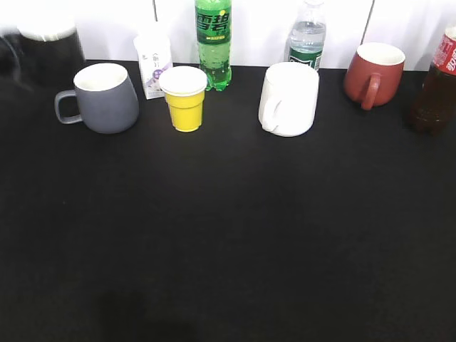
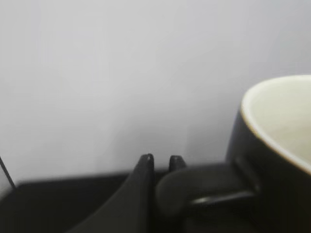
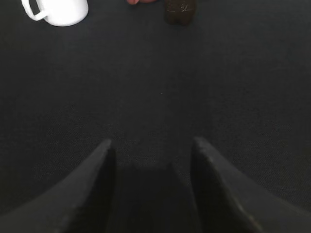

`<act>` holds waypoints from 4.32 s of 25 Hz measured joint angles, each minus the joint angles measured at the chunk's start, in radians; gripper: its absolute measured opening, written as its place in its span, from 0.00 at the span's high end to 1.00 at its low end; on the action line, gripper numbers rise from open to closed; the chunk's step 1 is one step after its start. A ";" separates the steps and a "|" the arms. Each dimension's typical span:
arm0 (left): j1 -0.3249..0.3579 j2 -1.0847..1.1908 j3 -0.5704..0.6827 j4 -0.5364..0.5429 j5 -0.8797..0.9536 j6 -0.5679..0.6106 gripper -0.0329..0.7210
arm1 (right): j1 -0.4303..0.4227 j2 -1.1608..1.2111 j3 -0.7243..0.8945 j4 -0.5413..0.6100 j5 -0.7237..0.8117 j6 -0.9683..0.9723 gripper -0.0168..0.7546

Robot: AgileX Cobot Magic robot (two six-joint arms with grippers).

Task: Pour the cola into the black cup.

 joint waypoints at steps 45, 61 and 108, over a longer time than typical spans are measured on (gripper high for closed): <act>-0.446 -0.493 0.574 0.039 -0.042 -0.151 0.88 | -0.106 2.106 -0.298 -0.016 -2.187 0.007 0.20; -0.450 -0.493 0.574 0.398 -0.042 -0.248 0.88 | 0.261 1.635 0.005 -0.139 -2.064 -0.212 0.48; -0.506 -0.371 0.574 0.420 -0.196 -0.142 0.88 | 0.426 1.614 -0.116 -0.057 -1.906 -1.589 0.49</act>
